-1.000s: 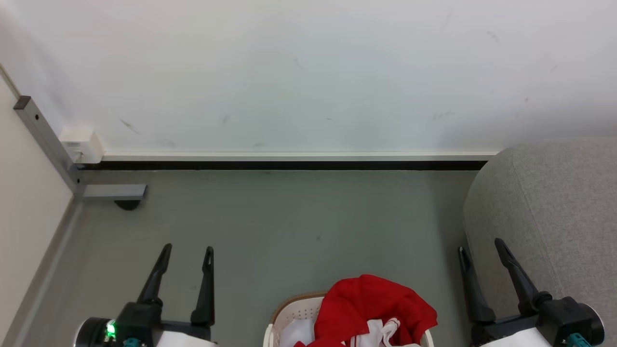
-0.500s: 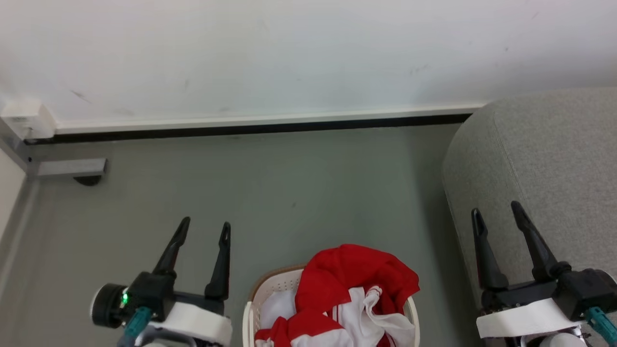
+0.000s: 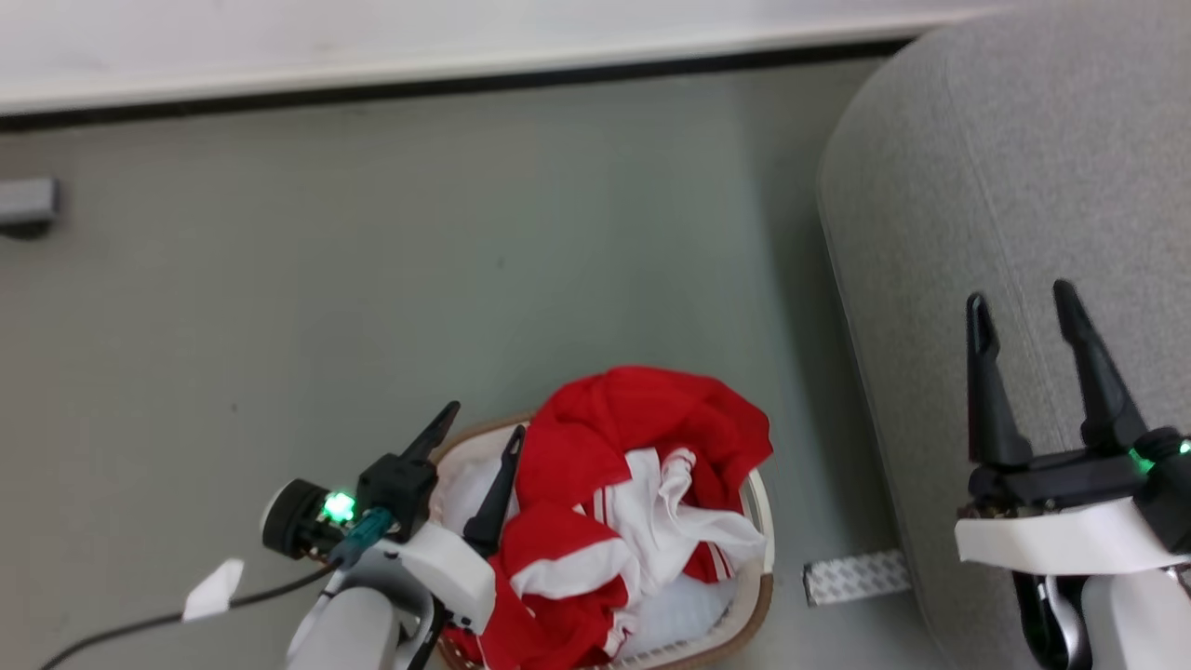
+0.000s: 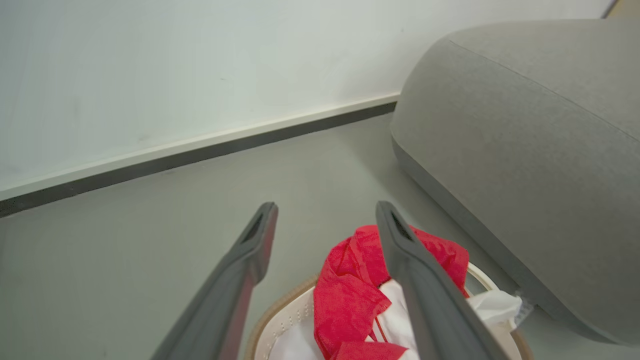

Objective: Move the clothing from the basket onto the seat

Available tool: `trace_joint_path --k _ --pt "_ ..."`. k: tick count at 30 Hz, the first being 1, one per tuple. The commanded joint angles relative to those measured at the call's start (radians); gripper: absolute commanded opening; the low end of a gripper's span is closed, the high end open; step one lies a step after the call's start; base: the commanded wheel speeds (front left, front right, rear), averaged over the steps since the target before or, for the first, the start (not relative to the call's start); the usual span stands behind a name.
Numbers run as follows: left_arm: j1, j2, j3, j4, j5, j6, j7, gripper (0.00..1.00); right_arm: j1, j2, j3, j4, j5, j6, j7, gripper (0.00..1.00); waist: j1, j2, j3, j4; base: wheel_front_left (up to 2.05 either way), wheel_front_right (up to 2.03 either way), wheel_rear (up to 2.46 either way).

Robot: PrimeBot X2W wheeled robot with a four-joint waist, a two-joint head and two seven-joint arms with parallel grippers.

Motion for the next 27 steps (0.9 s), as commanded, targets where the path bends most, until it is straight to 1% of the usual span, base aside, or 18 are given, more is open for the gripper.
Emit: trace_joint_path --k 1,5,12,16,18,21,24,27 --pt "-0.021 0.014 -0.007 0.022 0.015 -0.004 -0.001 1.0 -0.021 -0.003 -0.004 -0.007 0.012 -0.002 0.0 1.0 -0.0002 0.0 0.061 -0.033 0.0 0.0 0.0" --pt "-0.102 0.027 -0.047 0.185 0.025 -0.014 0.008 1.0 -0.054 -0.003 -0.014 -0.023 0.026 -0.002 0.0 1.0 -0.0002 0.0 0.129 -0.064 0.0 0.0 0.0" --pt "-0.236 0.043 -0.115 0.439 0.028 -0.022 0.088 1.0 -0.099 -0.003 -0.031 -0.051 0.066 -0.002 0.0 1.0 -0.0002 0.0 0.235 -0.11 0.0 0.0 0.0" --pt "-0.299 0.045 -0.162 0.54 0.017 -0.024 0.144 1.0 -0.126 -0.003 -0.032 -0.061 0.09 -0.002 0.0 1.0 -0.0002 0.0 0.292 -0.134 0.0 0.0 0.0" --pt "-0.33 0.042 -0.168 0.58 -0.008 -0.024 0.166 1.0 -0.138 -0.003 -0.033 -0.065 0.101 -0.002 0.0 1.0 -0.0002 0.0 0.318 -0.144 0.0 0.0 0.0" --pt "-0.365 0.053 -0.184 0.644 -0.015 -0.023 0.213 1.0 -0.151 -0.003 -0.031 -0.067 0.12 -0.002 0.0 1.0 -0.0002 0.0 0.35 -0.156 0.0 0.0 0.0" --pt "-0.4 0.051 -0.213 0.698 0.003 -0.023 0.272 1.0 -0.158 -0.003 -0.026 -0.068 0.141 -0.002 0.0 1.0 -0.0002 0.0 0.378 -0.165 0.0 0.0 0.0" --pt "-0.419 0.046 -0.261 0.732 0.023 -0.027 0.316 1.0 -0.159 -0.003 -0.019 -0.064 0.152 -0.002 0.0 1.0 -0.0002 0.0 0.399 -0.176 0.0 0.0 0.0"
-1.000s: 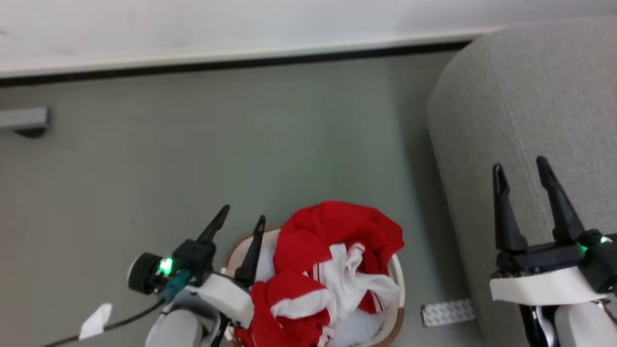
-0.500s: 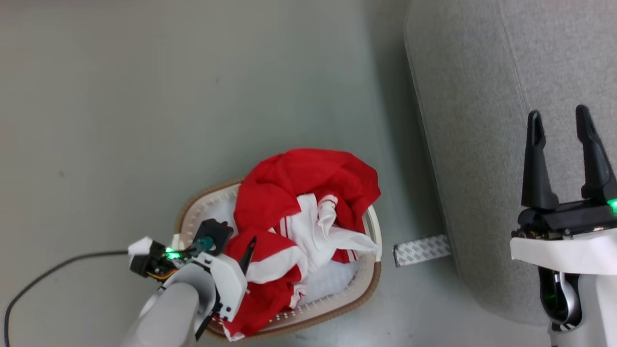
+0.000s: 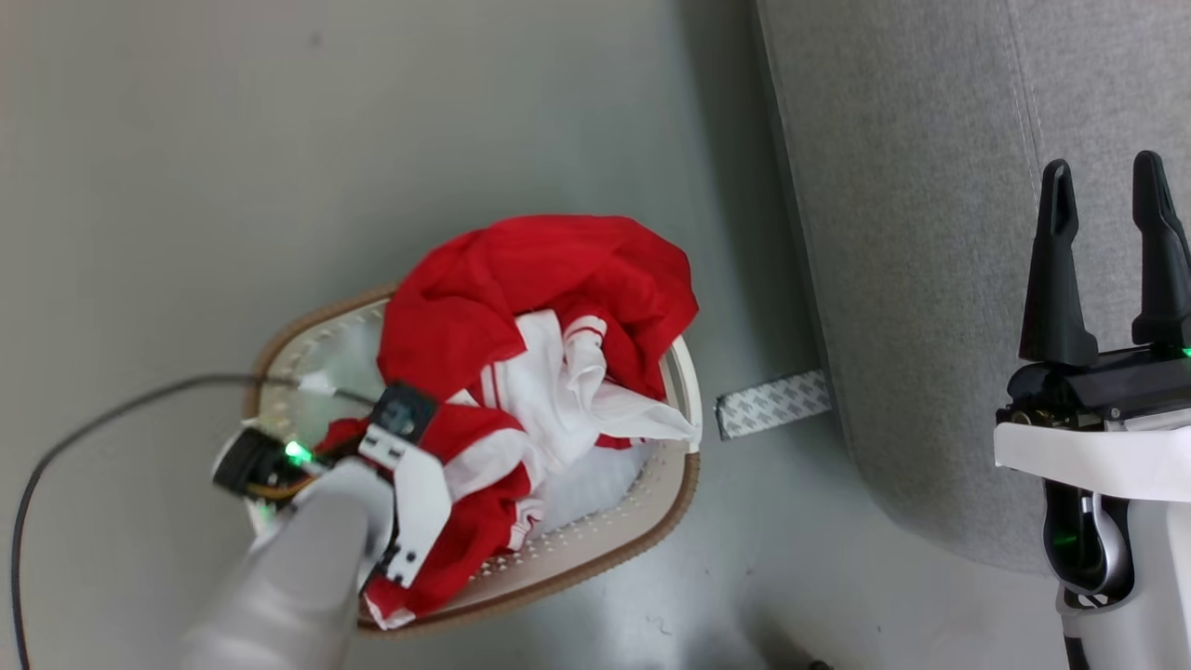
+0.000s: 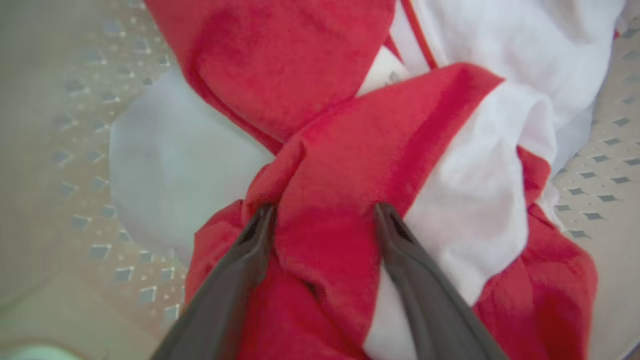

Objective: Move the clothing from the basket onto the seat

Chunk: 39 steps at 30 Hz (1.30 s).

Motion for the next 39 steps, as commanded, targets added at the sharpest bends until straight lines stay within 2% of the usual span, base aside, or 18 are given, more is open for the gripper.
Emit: trace_joint_path --k 1,5,9,10,11,12,13,23,32,39 --pt "0.008 -0.002 -0.017 0.021 0.018 -0.008 0.022 1.0 -0.01 -0.003 0.001 0.002 0.006 -0.002 0.0 1.0 0.0 0.0 0.017 -0.013 0.0 0.0 0.0" --pt "-0.007 0.007 -0.089 0.045 0.044 -0.005 0.108 1.0 -0.016 -0.002 0.009 0.003 0.015 -0.002 0.0 1.0 0.0 0.0 0.034 -0.023 0.0 0.0 0.0" --pt "-0.026 0.013 -0.144 0.053 0.046 -0.004 0.139 1.0 -0.023 -0.002 0.014 0.001 0.018 -0.002 0.0 1.0 0.0 0.0 0.047 -0.03 0.0 0.0 0.0" --pt "-0.03 0.014 -0.153 0.054 0.04 -0.004 0.138 0.8 -0.023 -0.002 0.014 0.002 0.018 -0.002 0.0 1.0 0.0 0.0 0.048 -0.031 0.0 0.0 0.0" --pt "-0.031 0.009 -0.162 0.054 0.035 -0.004 0.135 0.46 -0.023 -0.002 0.014 0.003 0.017 -0.002 0.0 1.0 0.0 0.0 0.047 -0.032 0.0 0.0 0.0" --pt "-0.033 0.002 -0.168 0.053 0.029 -0.004 0.128 0.27 -0.022 -0.002 0.014 0.004 0.016 -0.002 0.0 1.0 0.0 0.0 0.047 -0.031 0.0 0.0 0.0" --pt "-0.035 -0.002 -0.175 0.052 0.024 -0.004 0.123 0.0 -0.02 -0.002 0.014 0.006 0.014 -0.002 0.0 1.0 0.0 0.0 0.045 -0.03 0.0 0.0 0.0" --pt "-0.004 -0.026 -0.234 0.048 -0.04 -0.004 0.056 0.0 -0.01 -0.003 0.002 0.031 -0.023 -0.002 0.0 1.0 0.0 0.0 -0.047 0.013 0.0 0.0 0.0" --pt "0.07 -0.073 -0.288 -0.011 -0.151 -0.004 -0.024 0.0 0.052 -0.003 -0.027 0.061 -0.084 -0.002 0.0 1.0 0.0 0.0 -0.262 0.104 0.0 0.0 0.0" --pt "0.166 -0.078 -0.319 -0.123 -0.301 -0.004 -0.071 0.0 0.115 -0.003 -0.031 0.092 -0.126 -0.002 0.0 1.0 0.0 0.0 -0.437 0.17 0.0 0.0 0.0"
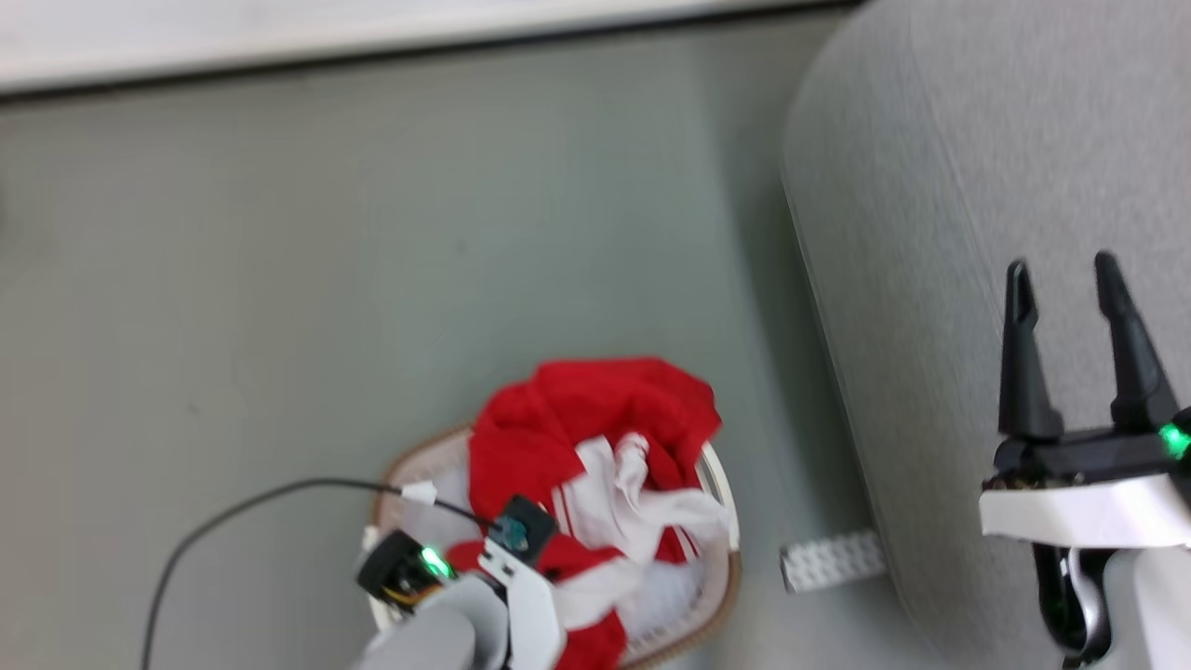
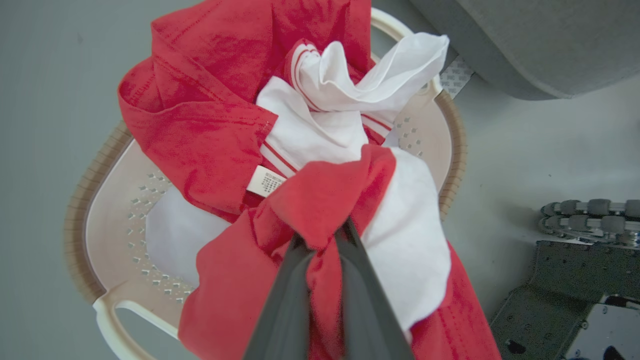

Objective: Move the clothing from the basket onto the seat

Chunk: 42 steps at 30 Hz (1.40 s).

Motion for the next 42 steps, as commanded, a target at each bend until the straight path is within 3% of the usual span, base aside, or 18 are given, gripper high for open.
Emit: trace_joint_path --k 1,7,21,29,42 --pt "0.03 0.001 -0.006 -0.03 -0.043 0.002 -0.015 0.0 0.026 -0.004 0.003 0.01 -0.017 -0.002 0.0 1.0 0.0002 0.0 -0.121 0.069 0.0 0.0 0.0" --pt "0.073 0.002 0.002 -0.102 -0.166 0.002 -0.094 0.0 0.075 -0.007 0.023 0.032 -0.041 -0.002 0.0 1.0 0.0002 0.0 -0.238 0.119 0.0 0.0 0.0" --pt "0.082 0.025 0.099 -0.257 -0.283 0.009 -0.232 0.0 0.188 -0.013 0.037 0.057 -0.01 -0.002 0.0 1.0 0.0002 0.0 -0.402 0.193 0.0 0.0 0.0" --pt "0.089 0.09 0.156 -0.515 -0.28 0.063 -0.241 0.0 0.204 -0.013 0.062 0.05 -0.001 -0.002 0.0 1.0 0.0002 0.0 -0.432 0.197 0.0 0.0 0.0" --pt "0.122 0.179 0.179 -0.94 -0.274 0.169 -0.113 0.0 0.213 -0.026 0.133 0.05 0.027 -0.002 0.0 1.0 0.0002 0.0 -0.449 0.206 0.0 0.0 0.0"
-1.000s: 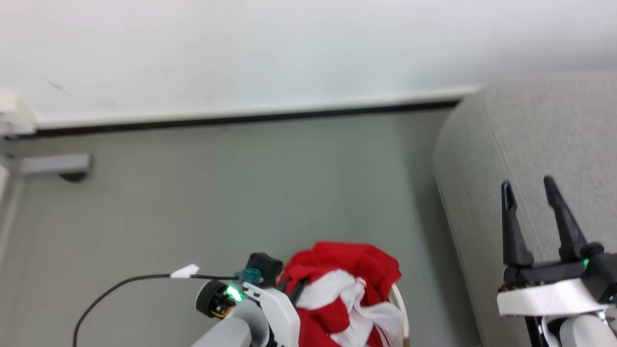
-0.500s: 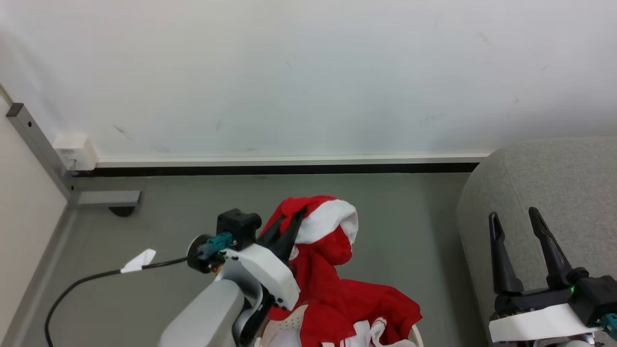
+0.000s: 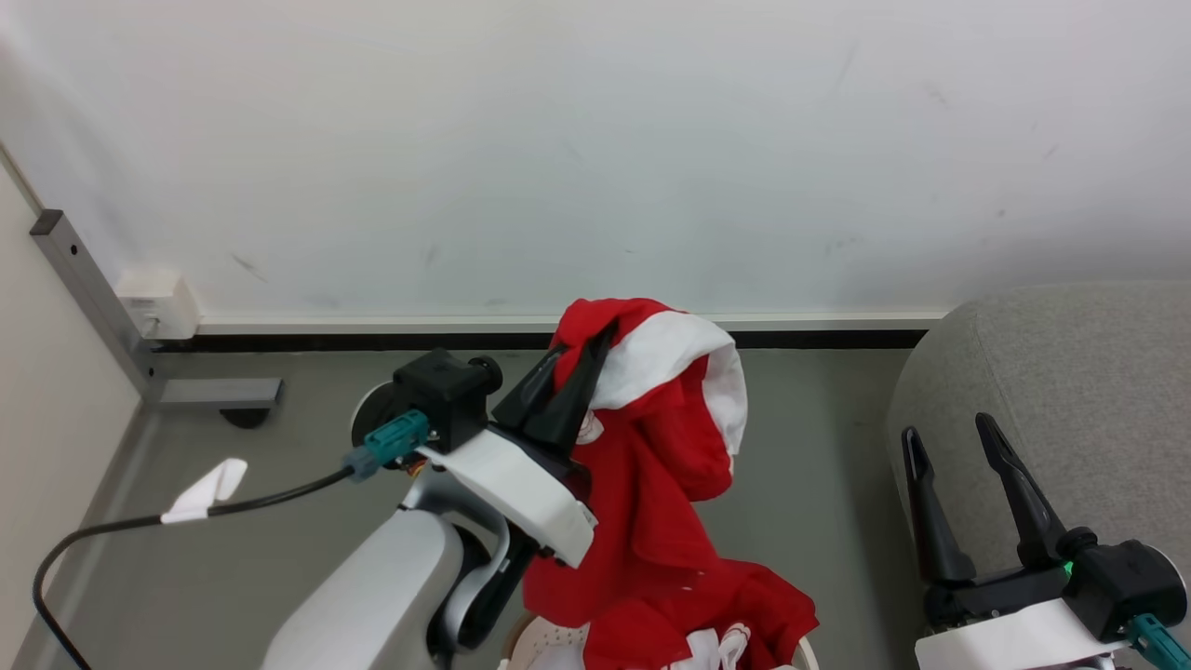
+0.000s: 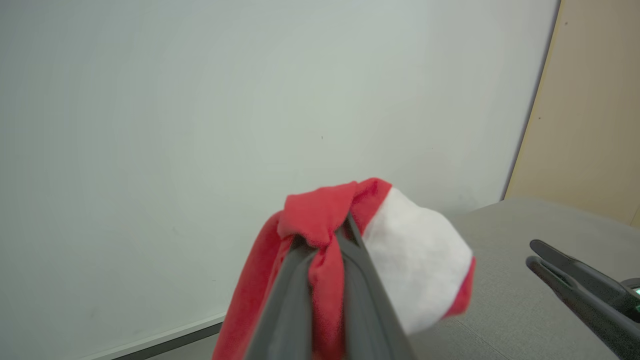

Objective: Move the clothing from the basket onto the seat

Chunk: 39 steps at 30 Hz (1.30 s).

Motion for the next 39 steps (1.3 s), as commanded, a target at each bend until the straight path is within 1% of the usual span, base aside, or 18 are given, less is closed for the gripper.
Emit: trace_joint_path --k 1,6,10,14,18,21,25,27,30,33,39 --pt "0.015 0.007 0.002 -0.016 0.002 0.006 0.006 0.0 0.009 -0.009 0.003 0.001 0.008 -0.002 0.001 1.0 0.0001 -0.0001 0.0 0.002 0.0 0.0 0.0" --pt "0.028 0.017 -0.002 -0.071 -0.002 0.022 0.028 0.0 -0.004 -0.021 0.026 0.004 0.017 -0.002 0.0 1.0 0.0001 -0.0001 0.003 0.007 0.0 0.0 0.0" --pt "0.03 0.019 -0.007 -0.085 -0.008 0.022 0.034 0.0 -0.019 -0.041 0.08 0.005 0.033 -0.002 0.0 1.0 0.0001 -0.0001 0.005 0.015 0.0 0.0 0.0" --pt "0.02 0.02 -0.013 -0.076 -0.011 0.016 0.042 0.0 -0.047 -0.079 0.184 0.01 0.052 -0.002 0.0 1.0 0.0001 -0.0001 0.007 0.028 0.0 0.0 0.0" --pt "0.008 0.015 -0.019 -0.06 -0.013 0.012 0.049 0.0 -0.09 -0.108 0.31 0.04 0.066 -0.002 0.0 1.0 0.0001 -0.0001 0.01 0.041 0.0 0.0 0.0" --pt "0.003 0.007 -0.028 -0.047 -0.017 0.008 0.057 0.0 -0.137 -0.114 0.391 0.077 0.077 -0.002 0.001 1.0 0.0001 -0.0001 0.013 0.055 0.0 0.0 0.0" --pt "-0.005 -0.008 -0.044 -0.026 -0.018 -0.001 0.059 0.0 -0.211 -0.109 0.489 0.153 0.099 -0.002 0.001 1.0 0.0001 -0.0001 0.013 0.08 0.0 0.0 0.0" --pt "-0.007 -0.019 -0.059 -0.02 -0.017 -0.007 0.061 0.0 -0.24 -0.111 0.526 0.227 0.096 -0.002 0.001 1.0 0.0001 -0.0001 0.009 0.097 0.0 0.0 0.0" --pt "-0.009 -0.038 -0.082 -0.01 -0.021 -0.018 0.068 0.0 -0.286 -0.09 0.561 0.325 0.111 -0.002 0.0 1.0 0.0001 -0.0001 0.002 0.127 0.0 0.0 0.0" --pt "-0.012 -0.055 -0.101 -0.004 -0.025 -0.028 0.075 0.0 -0.312 -0.072 0.568 0.405 0.12 -0.002 0.001 1.0 0.0001 -0.0001 -0.006 0.157 0.0 0.0 0.0" --pt "-0.016 -0.09 -0.135 -0.01 -0.042 -0.048 0.093 0.0 -0.352 -0.049 0.578 0.523 0.129 -0.002 0.001 1.0 0.0001 -0.0001 -0.024 0.214 0.0 0.0 0.0"
